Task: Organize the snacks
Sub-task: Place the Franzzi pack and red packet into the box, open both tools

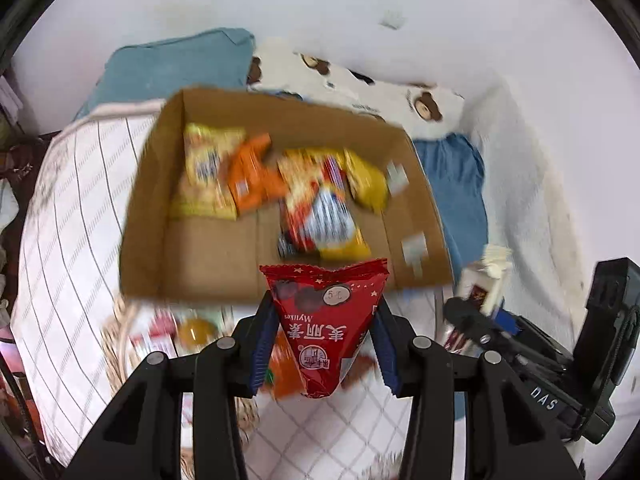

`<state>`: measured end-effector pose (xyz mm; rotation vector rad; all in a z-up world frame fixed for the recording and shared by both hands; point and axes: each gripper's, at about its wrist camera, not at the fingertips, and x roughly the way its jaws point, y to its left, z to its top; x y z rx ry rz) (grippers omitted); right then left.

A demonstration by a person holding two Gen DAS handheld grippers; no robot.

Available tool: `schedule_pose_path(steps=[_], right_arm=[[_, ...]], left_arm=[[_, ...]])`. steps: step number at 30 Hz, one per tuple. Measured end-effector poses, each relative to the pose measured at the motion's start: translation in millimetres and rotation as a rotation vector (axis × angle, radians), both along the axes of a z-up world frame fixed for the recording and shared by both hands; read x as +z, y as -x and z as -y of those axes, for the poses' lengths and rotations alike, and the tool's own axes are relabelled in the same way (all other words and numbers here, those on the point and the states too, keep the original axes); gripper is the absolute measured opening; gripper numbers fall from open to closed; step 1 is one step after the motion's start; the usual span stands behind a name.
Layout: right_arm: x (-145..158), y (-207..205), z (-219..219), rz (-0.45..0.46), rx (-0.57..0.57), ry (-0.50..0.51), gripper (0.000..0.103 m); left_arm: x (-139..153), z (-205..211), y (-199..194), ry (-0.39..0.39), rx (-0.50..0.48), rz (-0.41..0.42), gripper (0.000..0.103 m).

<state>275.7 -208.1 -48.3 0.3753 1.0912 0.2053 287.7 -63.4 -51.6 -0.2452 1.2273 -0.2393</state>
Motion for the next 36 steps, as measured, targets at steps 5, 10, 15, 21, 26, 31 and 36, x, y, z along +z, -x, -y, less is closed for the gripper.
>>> schedule_pose_path(steps=[5,10,15,21,26,31,36], right_arm=[[-16,-79,-14,-0.041,-0.032,0.053,0.063],[-46,-128,-13,-0.127,-0.034,0.125,0.063],[-81,-146,-10,-0.214,-0.025,0.173,0.063],[-108,-153,-8,-0.299,-0.021,0.181,0.075],[-111,-151,-20,-0.331,0.025,0.212,0.093],[-111,-148,-28,-0.334,0.041,0.239,0.097],[-108,-144,-31,-0.314,0.045,0.256,0.097]], left_arm=[[-21,-10,-57,-0.087,0.012,-0.035,0.041],[-57,-17,-93,-0.15,0.03,-0.118,0.041],[-91,-18,-107,-0.167,0.024,-0.212,0.041],[-101,-19,-108,-0.176,0.019,-0.234,0.048],[-98,-24,-107,-0.191,0.026,-0.209,0.089],[-93,-30,-105,-0.196,0.036,-0.202,0.099],[-89,-33,-96,-0.203,0.043,-0.177,0.099]])
